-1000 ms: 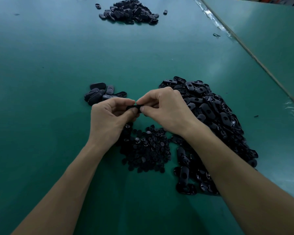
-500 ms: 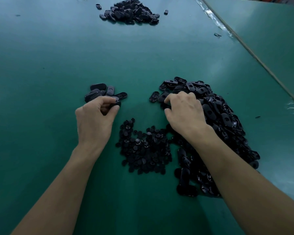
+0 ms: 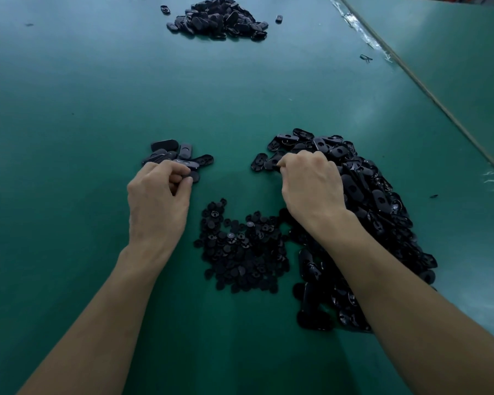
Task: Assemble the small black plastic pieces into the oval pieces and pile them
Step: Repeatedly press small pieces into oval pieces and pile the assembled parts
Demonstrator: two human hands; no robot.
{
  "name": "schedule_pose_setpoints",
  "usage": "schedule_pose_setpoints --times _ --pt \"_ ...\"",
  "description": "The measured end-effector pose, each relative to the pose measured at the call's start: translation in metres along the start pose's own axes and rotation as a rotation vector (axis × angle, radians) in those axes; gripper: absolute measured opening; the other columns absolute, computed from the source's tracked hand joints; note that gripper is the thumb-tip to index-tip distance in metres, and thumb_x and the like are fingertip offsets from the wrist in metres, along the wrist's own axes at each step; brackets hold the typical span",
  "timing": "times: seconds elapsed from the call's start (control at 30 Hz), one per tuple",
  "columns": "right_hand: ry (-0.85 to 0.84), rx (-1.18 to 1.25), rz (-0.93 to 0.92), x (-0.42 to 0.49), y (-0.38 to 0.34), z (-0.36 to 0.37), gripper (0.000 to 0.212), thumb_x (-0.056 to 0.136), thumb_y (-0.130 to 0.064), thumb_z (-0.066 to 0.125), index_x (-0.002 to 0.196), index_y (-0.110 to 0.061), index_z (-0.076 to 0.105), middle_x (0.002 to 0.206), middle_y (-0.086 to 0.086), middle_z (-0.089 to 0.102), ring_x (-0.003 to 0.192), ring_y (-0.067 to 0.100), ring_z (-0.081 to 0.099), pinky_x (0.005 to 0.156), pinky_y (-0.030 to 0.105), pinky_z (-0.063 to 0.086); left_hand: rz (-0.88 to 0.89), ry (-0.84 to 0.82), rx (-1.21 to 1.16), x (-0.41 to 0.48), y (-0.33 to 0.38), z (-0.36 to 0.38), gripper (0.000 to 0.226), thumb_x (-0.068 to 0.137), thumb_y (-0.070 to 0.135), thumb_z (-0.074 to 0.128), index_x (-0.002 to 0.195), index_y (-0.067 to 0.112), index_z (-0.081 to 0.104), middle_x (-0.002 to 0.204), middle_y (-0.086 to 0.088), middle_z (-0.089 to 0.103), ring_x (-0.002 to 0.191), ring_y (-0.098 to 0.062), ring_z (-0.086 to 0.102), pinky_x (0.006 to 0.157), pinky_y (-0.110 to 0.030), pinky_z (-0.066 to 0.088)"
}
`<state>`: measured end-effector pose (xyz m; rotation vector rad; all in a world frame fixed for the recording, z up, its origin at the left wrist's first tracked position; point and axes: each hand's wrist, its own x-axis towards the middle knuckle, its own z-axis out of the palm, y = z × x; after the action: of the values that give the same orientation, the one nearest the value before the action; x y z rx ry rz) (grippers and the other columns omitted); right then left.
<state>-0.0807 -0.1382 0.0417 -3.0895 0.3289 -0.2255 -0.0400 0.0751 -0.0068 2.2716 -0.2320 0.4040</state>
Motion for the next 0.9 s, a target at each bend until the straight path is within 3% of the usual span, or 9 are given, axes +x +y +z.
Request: schedule_pose_setpoints --times 0.13,0.27,0.33,0.47,0.7,0.9 --pt "0.033 0.383 0.046 -0.002 -0.006 -0.002 0.024 0.103 -0.016 0.048 0.119 -0.011 0.065 0.101 0.003 0.069 0.091 0.019 0.063 0.082 0.035 0.054 0.067 0.062 -0.108 -0.002 0.007 0.0 0.006 0.092 0.016 0.072 0.097 0.014 0.074 0.087 0.004 0.066 0.07 0.003 0.058 0.07 -0.003 0.043" --pt "-0.08 0.756 0.06 -0.002 -0.014 -0.01 0.031 0.097 -0.012 0.057 0.127 -0.017 0.063 0.088 -0.009 0.066 0.081 0.009 0.066 0.075 0.022 0.054 0.02 0.01 -0.377 -0.009 0.021 0.003 0.006 0.094 0.024 0.07 0.1 0.021 0.072 0.078 0.009 0.071 0.064 -0.006 0.069 0.063 -0.02 0.056" --pt "-0.171 0.943 0.022 -0.004 -0.019 -0.014 0.026 0.095 -0.01 0.061 0.118 -0.021 0.066 0.084 -0.005 0.069 0.071 0.01 0.071 0.066 0.022 0.053 -0.067 -0.062 -0.558 -0.01 0.027 0.003 0.008 0.094 0.025 0.071 0.102 0.024 0.071 0.074 0.005 0.074 0.062 -0.011 0.073 0.055 -0.025 0.056" --pt "-0.264 1.233 -0.022 -0.01 -0.032 -0.016 0.011 0.094 -0.01 0.068 0.095 -0.02 0.064 0.082 0.006 0.076 0.071 0.023 0.075 0.065 0.03 0.058 -0.069 -0.149 -0.712 -0.011 0.032 0.003 0.005 0.093 0.02 0.071 0.096 0.023 0.073 0.082 0.009 0.077 0.071 -0.011 0.074 0.054 -0.017 0.053" --pt "-0.173 1.308 0.011 -0.011 -0.036 -0.013 0.009 0.096 -0.009 0.065 0.091 -0.015 0.06 0.08 0.007 0.075 0.069 0.021 0.075 0.062 0.028 0.055 -0.109 -0.221 -0.845 -0.011 0.028 0.004 0.01 0.085 0.026 0.073 0.094 0.021 0.074 0.081 0.004 0.077 0.072 -0.014 0.073 0.059 -0.026 0.06" --pt "-0.103 1.119 0.04 -0.01 -0.032 -0.01 0.014 0.088 -0.025 0.076 0.083 -0.021 0.064 0.074 0.002 0.073 0.068 0.014 0.071 0.065 0.029 0.054 -0.12 -0.212 -0.868 -0.009 0.023 0.007 0.014 0.088 0.018 0.074 0.102 0.017 0.074 0.087 -0.001 0.077 0.071 -0.015 0.072 0.062 -0.027 0.06"
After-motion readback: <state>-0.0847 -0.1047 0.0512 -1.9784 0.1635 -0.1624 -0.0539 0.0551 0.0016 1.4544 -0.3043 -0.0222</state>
